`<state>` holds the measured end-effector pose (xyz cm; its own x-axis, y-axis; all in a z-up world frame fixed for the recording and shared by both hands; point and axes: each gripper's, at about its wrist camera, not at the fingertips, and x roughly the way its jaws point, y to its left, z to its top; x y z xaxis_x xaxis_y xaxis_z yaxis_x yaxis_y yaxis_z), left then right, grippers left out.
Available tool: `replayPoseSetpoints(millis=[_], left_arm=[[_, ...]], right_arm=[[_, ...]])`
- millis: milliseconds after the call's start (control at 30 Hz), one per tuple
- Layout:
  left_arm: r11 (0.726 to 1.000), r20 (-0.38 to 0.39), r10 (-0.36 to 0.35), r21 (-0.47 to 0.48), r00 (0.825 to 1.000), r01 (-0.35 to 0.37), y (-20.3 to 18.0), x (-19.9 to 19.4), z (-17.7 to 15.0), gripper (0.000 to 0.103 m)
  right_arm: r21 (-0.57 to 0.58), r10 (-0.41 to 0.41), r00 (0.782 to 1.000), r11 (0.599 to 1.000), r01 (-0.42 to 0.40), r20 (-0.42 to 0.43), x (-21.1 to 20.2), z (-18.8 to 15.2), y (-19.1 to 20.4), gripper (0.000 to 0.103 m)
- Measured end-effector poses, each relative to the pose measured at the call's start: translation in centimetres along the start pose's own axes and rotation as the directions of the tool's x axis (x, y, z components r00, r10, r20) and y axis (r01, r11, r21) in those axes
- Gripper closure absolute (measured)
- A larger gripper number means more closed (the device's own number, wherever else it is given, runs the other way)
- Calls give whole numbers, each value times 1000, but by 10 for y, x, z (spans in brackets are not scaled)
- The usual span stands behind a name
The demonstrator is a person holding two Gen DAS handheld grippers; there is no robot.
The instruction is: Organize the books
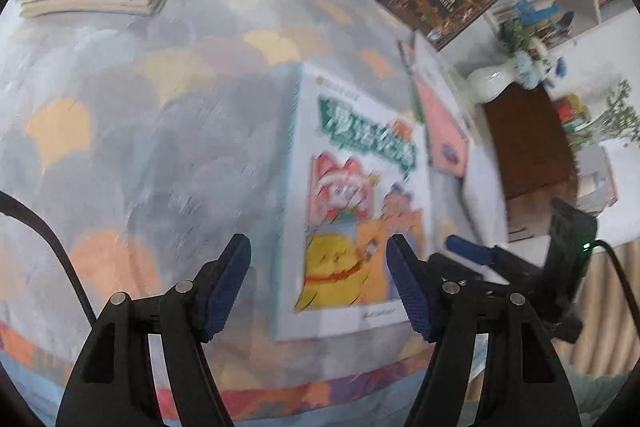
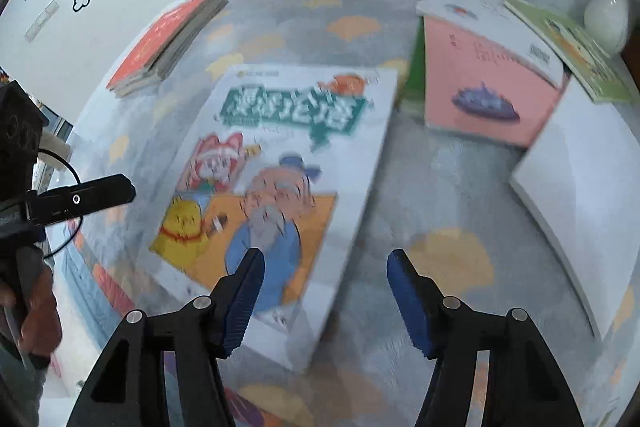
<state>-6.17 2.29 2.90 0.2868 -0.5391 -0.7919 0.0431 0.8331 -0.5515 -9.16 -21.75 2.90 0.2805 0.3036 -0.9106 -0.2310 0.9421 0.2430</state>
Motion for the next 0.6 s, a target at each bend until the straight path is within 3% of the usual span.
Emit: replayPoseSetpoints(millis=[33, 100, 133, 267, 367, 400, 433, 500, 533, 600], left_arm=[[1000, -19, 8, -6, 1000, -8, 1, 6, -4, 35], [1000, -45, 21, -11, 999, -22, 3, 19, -14, 37], [999, -12, 34, 11, 999, -34, 1, 14, -17, 36], [994, -50, 45, 104, 998, -40, -13, 22, -12, 37], [999, -56, -23, 23, 998, 25, -5, 18, -8, 37], [997, -42, -80, -22, 996, 79, 0, 13, -7, 37], [987, -13, -149, -55, 989, 149, 4, 6, -10, 37], [948, 49, -297, -103, 954, 300, 3, -9, -14, 37], [948, 65, -301, -91, 951, 306, -2, -13, -14, 37], [973, 57, -231, -12, 971, 232, -17, -11, -12, 37]], right_arm=[[2, 10, 1000, 1000, -10, -15, 2, -7, 0, 50], [5, 22, 999, 1000, -22, -45, 10, -13, -2, 51], [-6, 19, 999, 1000, -19, -34, 9, -18, 0, 51], [-61, 64, 998, 996, -65, -21, 7, -29, 11, 60], [-80, 48, 999, 996, -49, -8, 7, -33, 12, 59], [-61, 51, 999, 997, -52, -10, 8, -31, 9, 59], [-46, 54, 999, 997, -54, -9, 9, -30, 7, 59], [-11, 93, 996, 996, -93, -9, 8, -30, 0, 59], [0, 105, 994, 994, -105, -9, 11, -29, 1, 59], [7, 113, 994, 994, -113, -11, 11, -29, 2, 59]])
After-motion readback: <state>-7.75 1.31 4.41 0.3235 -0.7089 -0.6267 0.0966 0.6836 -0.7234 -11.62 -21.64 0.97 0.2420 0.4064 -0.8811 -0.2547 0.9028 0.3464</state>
